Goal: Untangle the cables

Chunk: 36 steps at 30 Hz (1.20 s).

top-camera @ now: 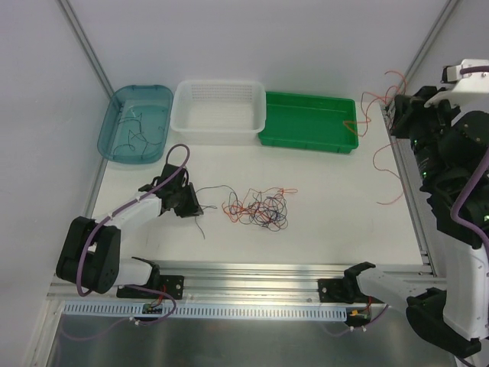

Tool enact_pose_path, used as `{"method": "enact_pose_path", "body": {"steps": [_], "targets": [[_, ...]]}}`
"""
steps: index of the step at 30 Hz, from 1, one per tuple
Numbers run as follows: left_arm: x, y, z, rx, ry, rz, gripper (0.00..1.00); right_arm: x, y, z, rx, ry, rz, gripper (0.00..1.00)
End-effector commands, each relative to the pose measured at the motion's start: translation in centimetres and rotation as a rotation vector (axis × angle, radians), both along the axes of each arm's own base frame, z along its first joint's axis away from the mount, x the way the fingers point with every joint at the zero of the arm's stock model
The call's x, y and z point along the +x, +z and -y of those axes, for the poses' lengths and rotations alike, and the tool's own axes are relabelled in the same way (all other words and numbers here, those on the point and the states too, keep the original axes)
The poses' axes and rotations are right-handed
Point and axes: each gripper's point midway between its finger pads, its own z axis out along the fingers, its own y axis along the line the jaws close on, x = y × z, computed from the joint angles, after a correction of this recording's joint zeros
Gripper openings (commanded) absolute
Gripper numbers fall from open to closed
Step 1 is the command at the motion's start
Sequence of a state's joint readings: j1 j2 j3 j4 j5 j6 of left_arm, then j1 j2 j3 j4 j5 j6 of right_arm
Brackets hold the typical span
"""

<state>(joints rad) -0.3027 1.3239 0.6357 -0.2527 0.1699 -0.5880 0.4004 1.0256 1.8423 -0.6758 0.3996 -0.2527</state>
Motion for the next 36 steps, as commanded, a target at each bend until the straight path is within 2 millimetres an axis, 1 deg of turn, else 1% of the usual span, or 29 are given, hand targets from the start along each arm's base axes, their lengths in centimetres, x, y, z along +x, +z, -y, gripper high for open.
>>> {"method": "enact_pose_path", "body": {"steps": [1, 3, 4, 6, 7, 8, 9, 10, 11, 12, 13, 14, 15, 16, 17, 18, 20, 21, 22, 23, 24, 26, 27, 29, 31, 32, 34, 35, 36], "targets": [[1.1, 0.8, 0.3, 0.004, -0.004, 0.038, 0.21, -0.2, 5.4, -0.5, -0.009, 0.041, 0.144, 0.01], [1.2, 0.8, 0.6, -0.009, -0.005, 0.033, 0.25, 1.1, 4.7, -2.2, 0.003, 0.105, 0.112, 0.01], [1.2, 1.1, 1.0, -0.03, -0.009, 0.029, 0.29, 1.5, 3.9, -3.6, 0.0, 0.167, 0.088, 0.03], [1.4, 2.1, 1.4, -0.056, -0.022, 0.058, 0.38, 2.8, 1.4, -5.3, 0.007, 0.225, 0.005, 0.03], [1.3, 2.7, 1.9, -0.076, -0.041, 0.069, 0.45, 3.6, -1.7, -6.8, 0.001, 0.281, -0.072, 0.04], [1.4, 3.3, 2.1, -0.088, -0.052, 0.088, 0.6, 4.0, -3.0, -7.6, 0.01, 0.313, -0.1, 0.03], [1.5, 4.6, 2.4, -0.11, -0.065, 0.127, 0.68, 4.1, -4.7, -8.4, 0.019, 0.347, -0.133, 0.03], [1.5, 5.3, 2.6, -0.121, -0.086, 0.151, 0.75, 4.5, -8.6, -10.0, 0.033, 0.412, -0.224, 0.03], [1.3, 6.1, 3.0, -0.15, -0.111, 0.166, 0.87, 4.8, -10.1, -10.6, 0.05, 0.429, -0.249, 0.03], [1.4, 7.5, 3.3, -0.172, -0.126, 0.209, 0.92, 4.7, -11.7, -10.9, 0.066, 0.441, -0.283, 0.03], [1.3, 8.2, 3.5, -0.186, -0.141, 0.228, 0.96, 4.9, -15.4, -11.7, 0.083, 0.46, -0.363, 0.03], [0.9, 8.9, 3.9, -0.215, -0.164, 0.241, 0.99, 4.9, -17.1, -11.9, 0.088, 0.465, -0.398, 0.04], [0.7, 10.1, 4.1, -0.236, -0.175, 0.274, 0.99, 5.0, -18.7, -12.1, 0.096, 0.464, -0.426, 0.04], [0.4, 10.7, 4.4, -0.256, -0.191, 0.286, 0.99, 5.1, -20.7, -12.2, 0.106, 0.458, -0.468, 0.04], [0.2, 11.3, 4.6, -0.273, -0.205, 0.3, 0.99, 5.2, -22.0, -12.5, 0.121, 0.462, -0.492, 0.04], [-0.3, 12.5, 5.1, -0.312, -0.238, 0.322, 0.99, 5.1, -25.2, -12.8, 0.124, 0.466, -0.565, 0.04], [-0.8, 13.8, 5.8, -0.346, -0.278, 0.347, 0.99, 5.2, -28.1, -14.0, 0.152, 0.497, -0.639, 0.05], [-1.3, 14.4, 6.4, -0.373, -0.312, 0.351, 0.99, 4.9, -30.2, -14.2, 0.154, 0.503, -0.69, 0.07], [-1.4, 14.8, 6.7, -0.381, -0.334, 0.362, 0.99, 5.0, -31.8, -14.6, 0.152, 0.515, -0.735, 0.09], [-1.6, 15.5, 7.1, -0.388, -0.357, 0.375, 0.99, 4.9, -32.9, -15.0, 0.146, 0.519, -0.759, 0.13], [-1.9, 15.7, 7.7, -0.387, -0.383, 0.378, 0.99, 4.7, -34.2, -15.0, 0.159, 0.498, -0.797, 0.29], [-2.0, 15.8, 8.1, -0.378, -0.397, 0.383, 0.99, 5.1, -36.4, -14.3, 0.145, 0.428, -0.853, 0.37], [-2.1, 15.8, 8.4, -0.377, -0.403, 0.381, 0.99, 5.1, -37.1, -14.0, 0.145, 0.398, -0.87, 0.39], [-1.9, 15.3, 8.4, -0.367, -0.39, 0.365, 0.99, 5.0, -38.5, -12.0, 0.117, 0.288, -0.891, 0.42], [-1.9, 15.4, 8.5, -0.366, -0.392, 0.367, 0.99, 4.8, -38.3, -11.7, 0.119, 0.274, -0.888, 0.42], [-1.7, 15.3, 8.4, -0.357, -0.386, 0.371, 0.99, 4.8, -38.5, -10.5, 0.1, 0.215, -0.891, 0.42], [-1.3, 15.5, 8.2, -0.34, -0.386, 0.387, 0.99, 4.4, -38.1, -9.5, 0.1, 0.165, -0.883, 0.43], [-1.1, 15.7, 8.1, -0.331, -0.383, 0.399, 0.99, 3.9, -38.7, -8.3, 0.111, 0.095, -0.902, 0.43], [-0.8, 15.9, 7.9, -0.311, -0.372, 0.403, 0.99, 3.6, -38.9, -7.9, 0.124, 0.075, -0.906, 0.44]]}}
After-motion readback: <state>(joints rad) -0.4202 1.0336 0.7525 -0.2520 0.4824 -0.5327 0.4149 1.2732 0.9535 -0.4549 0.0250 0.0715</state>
